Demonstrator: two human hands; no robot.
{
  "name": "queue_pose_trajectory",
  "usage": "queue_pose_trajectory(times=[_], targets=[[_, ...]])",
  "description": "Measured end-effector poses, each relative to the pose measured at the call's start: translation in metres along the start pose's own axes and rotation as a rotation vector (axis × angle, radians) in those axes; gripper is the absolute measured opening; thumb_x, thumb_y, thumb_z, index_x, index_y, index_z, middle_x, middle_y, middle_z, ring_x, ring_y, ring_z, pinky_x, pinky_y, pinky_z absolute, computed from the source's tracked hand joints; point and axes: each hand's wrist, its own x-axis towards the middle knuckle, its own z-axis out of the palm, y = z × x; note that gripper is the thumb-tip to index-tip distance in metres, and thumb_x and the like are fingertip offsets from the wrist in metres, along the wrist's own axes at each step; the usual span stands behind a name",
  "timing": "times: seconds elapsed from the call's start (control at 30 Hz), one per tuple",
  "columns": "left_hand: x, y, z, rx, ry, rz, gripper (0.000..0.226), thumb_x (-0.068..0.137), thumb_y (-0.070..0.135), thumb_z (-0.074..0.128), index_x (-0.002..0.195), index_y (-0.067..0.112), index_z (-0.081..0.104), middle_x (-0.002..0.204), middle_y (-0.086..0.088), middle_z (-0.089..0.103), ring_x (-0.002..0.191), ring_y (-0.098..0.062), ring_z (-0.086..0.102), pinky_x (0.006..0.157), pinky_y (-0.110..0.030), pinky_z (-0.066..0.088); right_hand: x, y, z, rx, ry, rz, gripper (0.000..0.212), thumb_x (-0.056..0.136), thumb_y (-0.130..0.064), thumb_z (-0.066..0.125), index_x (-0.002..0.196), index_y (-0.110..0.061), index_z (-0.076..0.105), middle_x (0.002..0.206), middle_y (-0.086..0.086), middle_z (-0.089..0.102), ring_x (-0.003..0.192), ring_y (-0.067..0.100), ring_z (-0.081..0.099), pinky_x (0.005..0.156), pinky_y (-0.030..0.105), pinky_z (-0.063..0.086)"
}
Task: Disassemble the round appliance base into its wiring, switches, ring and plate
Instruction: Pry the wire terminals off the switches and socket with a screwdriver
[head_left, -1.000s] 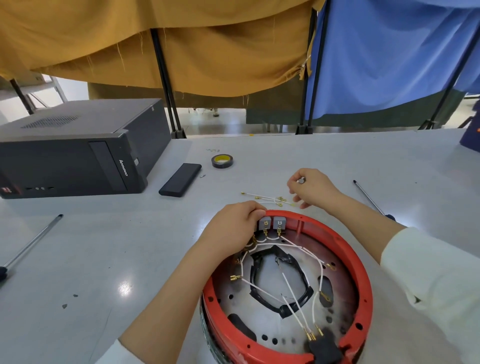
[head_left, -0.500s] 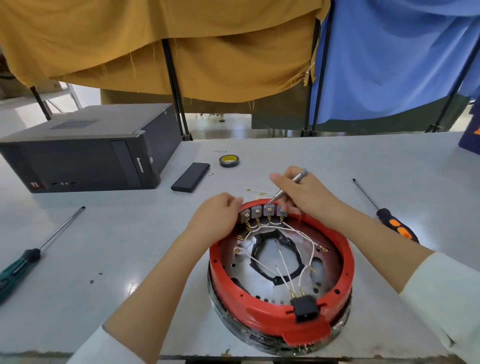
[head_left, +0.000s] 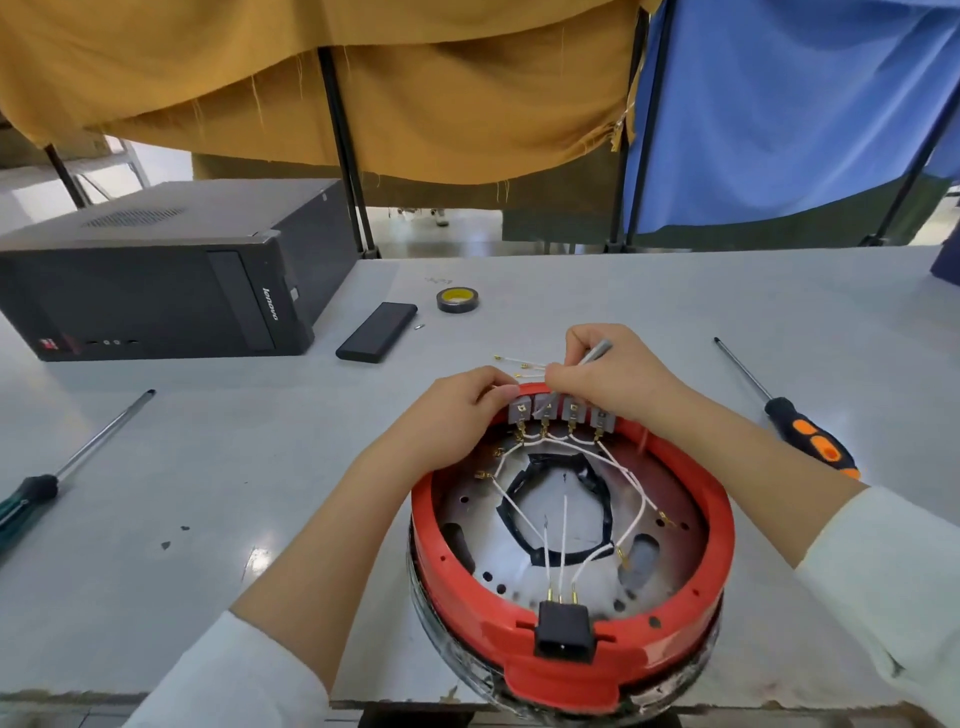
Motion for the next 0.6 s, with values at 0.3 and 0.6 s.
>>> queue_pose_trajectory(times=[0.3, 0.6], targets=[[0.003, -0.003, 0.002, -0.006, 0.023, 0.018, 0.023, 0.097, 0.037, 0.044, 0.105, 0.029, 0.064, 0.1, 0.008, 0.065, 0.092, -0.009, 0.055, 0.071, -0.017, 0.038, -0.007, 0.009, 0.011, -0.092, 0.013, -0.14, 0.031, 0.071, -0.025, 0.074, 0.054, -0.023, 0.048, 0.048, -0.014, 0.055, 0.047, 0.0, 0.047, 0.045, 0.012, 0.034], [0.003, -0.003, 0.002, 0.021, 0.005, 0.016, 0.025, 0.098, 0.038, 0.042, 0.109, 0.028, 0.062, 0.105, 0.006, 0.066, 0.097, -0.012, 0.055, 0.081, -0.026, 0.041, -0.001, -0.004, 0.014, -0.073, -0.047, 0.012, 0.024, 0.075, -0.019, 0.07, 0.06, -0.016, 0.052, 0.049, -0.001, 0.056, 0.041, 0.009, 0.048, 0.038, 0.017, 0.035]])
